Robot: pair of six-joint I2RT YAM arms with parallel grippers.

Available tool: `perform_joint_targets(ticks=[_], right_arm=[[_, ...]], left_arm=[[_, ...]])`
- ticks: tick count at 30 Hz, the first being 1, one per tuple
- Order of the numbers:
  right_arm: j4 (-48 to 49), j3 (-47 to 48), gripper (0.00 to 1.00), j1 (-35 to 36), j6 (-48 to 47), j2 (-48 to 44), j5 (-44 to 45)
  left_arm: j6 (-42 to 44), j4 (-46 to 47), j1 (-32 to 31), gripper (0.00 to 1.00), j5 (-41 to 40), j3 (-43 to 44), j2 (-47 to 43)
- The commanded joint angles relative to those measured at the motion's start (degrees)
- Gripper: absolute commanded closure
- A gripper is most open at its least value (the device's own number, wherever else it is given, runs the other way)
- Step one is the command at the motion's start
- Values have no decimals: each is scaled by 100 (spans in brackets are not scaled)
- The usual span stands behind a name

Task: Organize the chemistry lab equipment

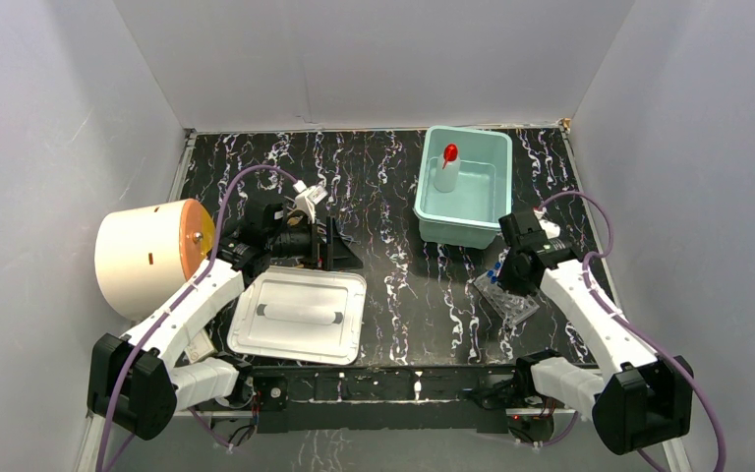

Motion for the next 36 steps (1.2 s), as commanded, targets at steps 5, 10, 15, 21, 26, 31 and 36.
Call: perform_joint_targets(ticks=[5, 10, 15, 21, 26, 31, 36], right_arm=[[509, 0, 82, -45, -133, 270, 86], [648, 138, 82, -47, -274, 353, 172], [765, 141, 82, -49, -419, 395, 210], [991, 98, 81, -51, -549, 418, 197], [773, 218, 82, -45, -450, 417, 287], [462, 414, 82, -61, -358, 178, 746], [463, 561, 71, -87, -370, 165, 720]], left_arm=[[33, -6, -16, 16, 48, -46, -151], [30, -10, -16, 16, 42, -51, -159], [26, -7, -17, 16, 42, -51, -168], [35, -19, -16, 16, 44, -30, -161], [58, -49, -16, 16, 39, 10, -142], [69, -38, -16, 16, 53, 2, -110], [78, -37, -16, 16, 68, 40, -61]])
